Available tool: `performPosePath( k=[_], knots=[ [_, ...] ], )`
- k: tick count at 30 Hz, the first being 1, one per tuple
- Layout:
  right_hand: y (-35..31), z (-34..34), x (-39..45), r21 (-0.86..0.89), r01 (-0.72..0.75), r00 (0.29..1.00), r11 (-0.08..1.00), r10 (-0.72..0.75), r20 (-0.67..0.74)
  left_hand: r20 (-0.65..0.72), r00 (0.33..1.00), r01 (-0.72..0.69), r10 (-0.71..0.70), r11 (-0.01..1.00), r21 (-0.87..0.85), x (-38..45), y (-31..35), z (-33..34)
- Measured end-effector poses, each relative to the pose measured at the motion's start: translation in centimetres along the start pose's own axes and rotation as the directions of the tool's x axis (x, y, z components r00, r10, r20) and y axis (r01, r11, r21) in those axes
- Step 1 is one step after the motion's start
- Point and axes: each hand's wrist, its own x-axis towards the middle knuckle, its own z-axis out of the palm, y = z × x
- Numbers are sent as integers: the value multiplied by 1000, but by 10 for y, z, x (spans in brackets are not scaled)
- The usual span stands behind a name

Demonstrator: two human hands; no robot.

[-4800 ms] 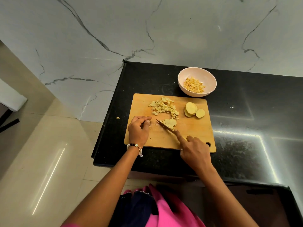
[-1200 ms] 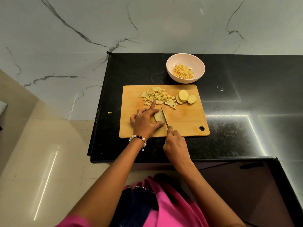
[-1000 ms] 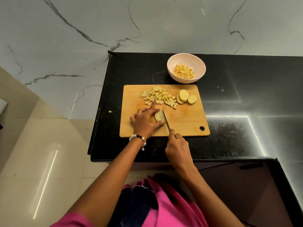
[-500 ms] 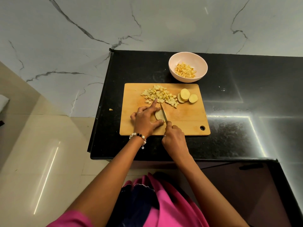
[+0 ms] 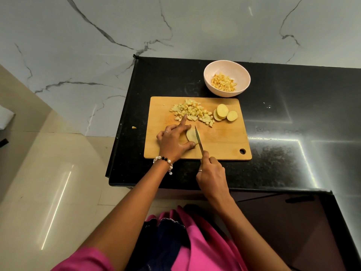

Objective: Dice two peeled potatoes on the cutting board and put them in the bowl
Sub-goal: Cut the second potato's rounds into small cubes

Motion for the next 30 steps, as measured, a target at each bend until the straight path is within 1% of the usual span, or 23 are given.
performPosePath(
  k=[2,9,13,18,20,21,23,24,26,28,30],
  knots=[
    [0,-1,6,1,7,1000,1000,-7,-8,-15,1000,-5,4,1000,-20,-1,-3,1],
    [-9,1,12,-56,-8,998,998,11,58,-40,999,-2,0,1000,-28,0,-3,4],
    [-17,3,22,-88,8,999,996,-4,38,-59,998,8,-9,1000,-20,2,-4,6],
    [-11,4,8,-56,-1,999,998,3,44,-83,997,-1,-1,1000,-21,1,-3,8],
    [-9,7,-6,-123,4,997,992,7,82,-86,996,-5,3,1000,-19,1,-4,8],
    [-7,8,-10,-144,11,999,990,-4,45,-85,996,-4,3,1000,-17,1,-4,7],
    [-6,0,-11,-118,11,997,993,-1,81,-68,998,-4,2,1000,-21,1,-5,7],
    [-6,-5,-9,-75,5,993,997,4,118,-61,998,-9,7,1000,-30,1,-6,7],
    [-4,-9,-4,-11,-3,996,1000,4,89,-57,998,-25,22,998,-54,1,-8,5],
    [-7,-13,2,11,-5,999,1000,5,33,-69,997,-34,28,995,-90,2,-10,3],
    [-9,-14,10,29,0,999,1000,-1,32,-81,996,-41,32,992,-115,1,-11,2]
  ],
)
